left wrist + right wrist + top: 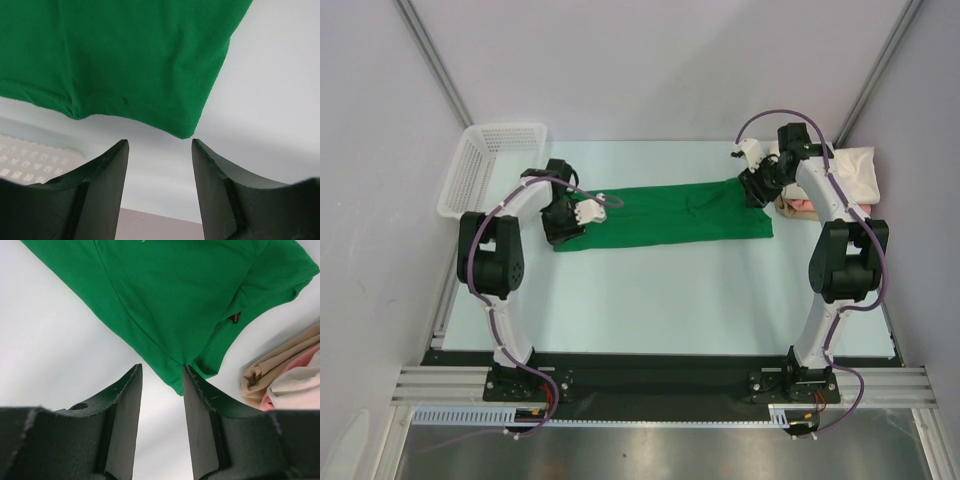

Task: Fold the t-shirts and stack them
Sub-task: Fold the tshirt

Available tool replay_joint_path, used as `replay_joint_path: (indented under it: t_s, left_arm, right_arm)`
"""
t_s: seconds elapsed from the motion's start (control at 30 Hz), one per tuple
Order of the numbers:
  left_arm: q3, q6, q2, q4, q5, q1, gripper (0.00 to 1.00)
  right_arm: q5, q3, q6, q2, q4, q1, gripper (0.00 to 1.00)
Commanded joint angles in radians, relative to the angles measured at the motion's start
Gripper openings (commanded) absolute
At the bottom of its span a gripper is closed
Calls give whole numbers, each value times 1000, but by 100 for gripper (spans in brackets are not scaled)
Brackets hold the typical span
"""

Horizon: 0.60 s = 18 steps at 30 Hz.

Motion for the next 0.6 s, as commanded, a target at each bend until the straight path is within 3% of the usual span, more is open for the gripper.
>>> replay_joint_path:
  t_s: [0.0,0.57]
  left_arm:
    - [-5,36,14,1,21,-13,59]
    - [-5,-6,101,24,18,-19,50]
  right_arm:
    - [18,2,12,-46,29,3,43]
    - [42,10,0,-21,36,34,43]
